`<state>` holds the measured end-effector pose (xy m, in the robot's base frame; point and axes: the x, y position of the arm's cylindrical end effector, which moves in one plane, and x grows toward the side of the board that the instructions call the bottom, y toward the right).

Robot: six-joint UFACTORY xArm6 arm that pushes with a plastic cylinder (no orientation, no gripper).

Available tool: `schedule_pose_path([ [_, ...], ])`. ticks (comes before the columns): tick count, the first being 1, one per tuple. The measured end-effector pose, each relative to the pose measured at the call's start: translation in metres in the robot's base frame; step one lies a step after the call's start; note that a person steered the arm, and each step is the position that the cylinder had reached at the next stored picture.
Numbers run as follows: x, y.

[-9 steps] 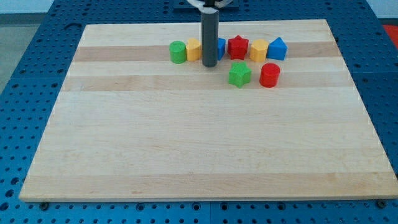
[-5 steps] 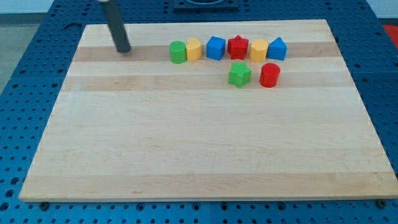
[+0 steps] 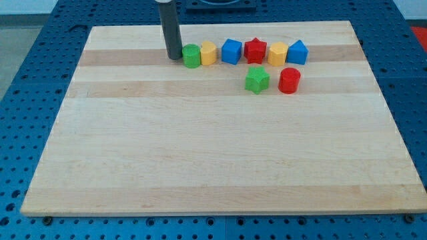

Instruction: Push your arm to the green circle

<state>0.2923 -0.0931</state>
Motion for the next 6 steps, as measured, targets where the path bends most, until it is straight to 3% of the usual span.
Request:
schedule_pose_path([
  [2,-0.029,-0.003],
  [6,0.006,0.048],
])
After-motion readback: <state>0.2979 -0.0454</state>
